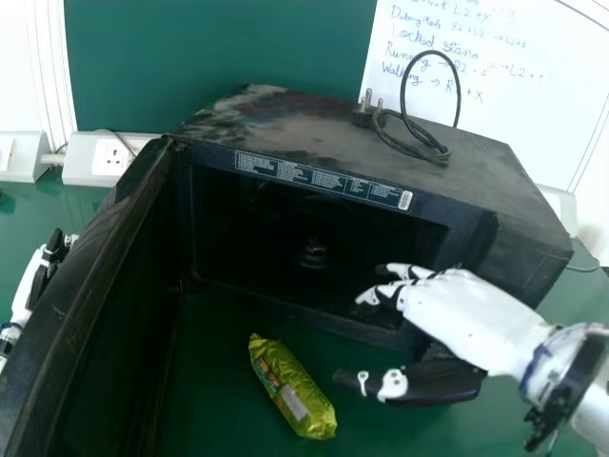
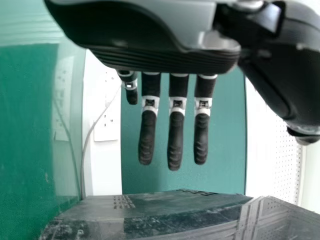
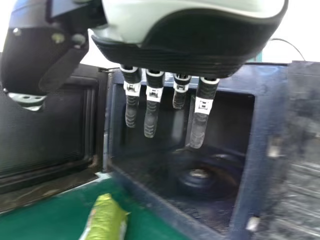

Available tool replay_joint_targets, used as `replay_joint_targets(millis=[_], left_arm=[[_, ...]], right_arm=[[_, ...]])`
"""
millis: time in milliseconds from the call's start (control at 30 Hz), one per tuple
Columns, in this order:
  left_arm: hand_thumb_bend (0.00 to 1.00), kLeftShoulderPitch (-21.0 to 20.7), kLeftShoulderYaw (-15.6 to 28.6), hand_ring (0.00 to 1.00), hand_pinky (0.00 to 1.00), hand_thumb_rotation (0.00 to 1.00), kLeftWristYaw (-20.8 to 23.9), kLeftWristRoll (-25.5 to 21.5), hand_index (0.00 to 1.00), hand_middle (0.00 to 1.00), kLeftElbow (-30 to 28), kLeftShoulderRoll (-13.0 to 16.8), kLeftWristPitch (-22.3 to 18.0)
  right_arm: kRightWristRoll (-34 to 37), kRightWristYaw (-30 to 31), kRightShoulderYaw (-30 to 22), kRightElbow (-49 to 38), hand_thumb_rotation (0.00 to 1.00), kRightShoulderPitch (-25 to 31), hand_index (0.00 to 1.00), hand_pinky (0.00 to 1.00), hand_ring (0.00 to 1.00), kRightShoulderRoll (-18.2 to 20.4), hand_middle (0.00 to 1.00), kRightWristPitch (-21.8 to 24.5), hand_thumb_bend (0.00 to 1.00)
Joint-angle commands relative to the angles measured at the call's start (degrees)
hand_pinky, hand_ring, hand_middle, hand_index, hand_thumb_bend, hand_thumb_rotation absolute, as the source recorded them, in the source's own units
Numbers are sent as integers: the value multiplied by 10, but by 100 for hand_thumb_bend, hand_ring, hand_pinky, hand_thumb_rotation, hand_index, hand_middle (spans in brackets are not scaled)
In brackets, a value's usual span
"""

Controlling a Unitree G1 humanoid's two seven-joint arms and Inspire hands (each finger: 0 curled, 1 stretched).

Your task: Put biscuit inside oven

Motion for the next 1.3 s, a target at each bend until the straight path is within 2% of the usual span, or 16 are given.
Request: replay_joint_targets(millis=[0, 167, 267, 367, 467, 500, 600, 700, 733, 800, 900, 1067, 1233, 1267], left_arm=[[52, 6, -2, 38, 33, 8, 3, -2, 49, 45, -8, -6, 2], [52, 7, -6, 38, 32, 8, 11, 6, 49, 45, -14, -12, -2], [52, 10, -10, 38, 32, 8, 22, 11, 49, 45, -28, -17, 10], [52, 18, -15, 37, 33, 8, 41, 21, 48, 45, -53, -22, 27], [52, 21, -19, 38, 33, 8, 45, 25, 48, 44, -67, -24, 34], [52, 21, -19, 38, 33, 8, 45, 24, 48, 44, -68, -25, 34], [52, 25, -20, 38, 33, 8, 48, 22, 48, 44, -79, -28, 43], [52, 32, -21, 38, 33, 8, 53, 26, 48, 43, -93, -30, 47], [52, 33, -21, 38, 33, 8, 55, 27, 48, 43, -97, -30, 49], [52, 36, -22, 38, 32, 8, 57, 26, 48, 44, -105, -30, 54], [52, 38, -23, 37, 32, 8, 57, 23, 48, 44, -114, -30, 64], [52, 37, -21, 37, 31, 8, 57, 24, 48, 44, -117, -29, 68], [52, 41, -24, 37, 33, 8, 62, 29, 48, 44, -125, -29, 75], [52, 43, -24, 37, 33, 8, 64, 30, 48, 44, -130, -30, 77]], right_arm=[[-10, -2, 22, -1, 71, -14, 86, 68, 80, -12, 84, 10, 92], [-21, -7, 58, 15, 67, -37, 85, 63, 78, -7, 84, 2, 96], [-19, -4, 69, 28, 66, -49, 86, 67, 80, -6, 84, -9, 97], [-11, 6, 81, 37, 67, -65, 88, 72, 82, -12, 87, 2, 99], [-1, 8, 99, 40, 65, -83, 90, 77, 86, -4, 89, 33, 97], [-2, 0, 107, 40, 64, -81, 90, 77, 86, 10, 89, 46, 98], [-67, -18, 158, 22, 64, -74, 89, 73, 84, 14, 88, 85, 99], [-89, 5, 227, 1, 61, -105, 91, 75, 87, 19, 90, 191, 100], [-92, 16, 246, -6, 58, -117, 92, 79, 89, 17, 92, 224, 98], [-97, 28, 271, -17, 61, -134, 92, 82, 91, 14, 93, 266, 99], [-105, 34, 301, -33, 60, -152, 92, 84, 93, 17, 95, 321, 98], [-126, 29, 345, -46, 61, -168, 93, 81, 93, 19, 95, 362, 99], [-167, 18, 378, -64, 64, -158, 92, 81, 90, 16, 93, 363, 97], [-184, 25, 397, -68, 65, -166, 92, 81, 89, 13, 92, 376, 97]])
